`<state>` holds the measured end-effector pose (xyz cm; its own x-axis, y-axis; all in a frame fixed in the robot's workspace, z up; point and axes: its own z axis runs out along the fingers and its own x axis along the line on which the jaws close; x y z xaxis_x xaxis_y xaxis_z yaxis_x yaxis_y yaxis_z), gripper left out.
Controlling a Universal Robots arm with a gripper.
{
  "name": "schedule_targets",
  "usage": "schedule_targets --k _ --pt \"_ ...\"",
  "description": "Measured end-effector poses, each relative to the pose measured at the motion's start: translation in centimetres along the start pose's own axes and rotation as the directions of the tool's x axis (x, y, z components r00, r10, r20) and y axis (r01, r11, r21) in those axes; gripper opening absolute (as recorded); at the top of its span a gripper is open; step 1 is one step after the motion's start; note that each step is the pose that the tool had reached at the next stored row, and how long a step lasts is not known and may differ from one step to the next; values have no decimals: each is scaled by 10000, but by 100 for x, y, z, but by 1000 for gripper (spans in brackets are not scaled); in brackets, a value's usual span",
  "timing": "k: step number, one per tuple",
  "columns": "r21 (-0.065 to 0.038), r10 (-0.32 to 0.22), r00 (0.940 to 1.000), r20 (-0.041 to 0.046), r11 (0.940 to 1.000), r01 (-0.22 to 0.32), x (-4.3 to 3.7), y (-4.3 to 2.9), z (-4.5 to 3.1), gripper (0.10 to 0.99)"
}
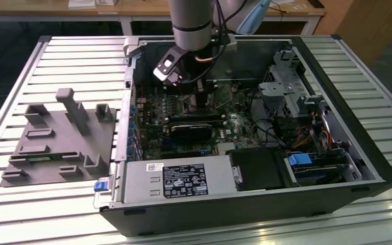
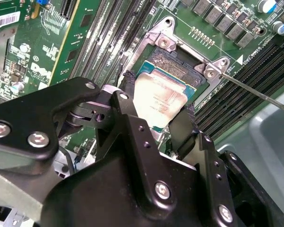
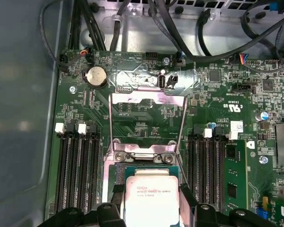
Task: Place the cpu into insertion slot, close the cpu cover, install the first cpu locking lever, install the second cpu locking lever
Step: 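Place the cpu into insertion slot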
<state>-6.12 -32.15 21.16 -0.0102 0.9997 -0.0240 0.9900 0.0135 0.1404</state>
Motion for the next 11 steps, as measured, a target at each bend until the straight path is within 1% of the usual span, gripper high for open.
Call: schedule_targets --k 11 --pt "4 139 9999 20 9999 -139 19 -26 76 537"
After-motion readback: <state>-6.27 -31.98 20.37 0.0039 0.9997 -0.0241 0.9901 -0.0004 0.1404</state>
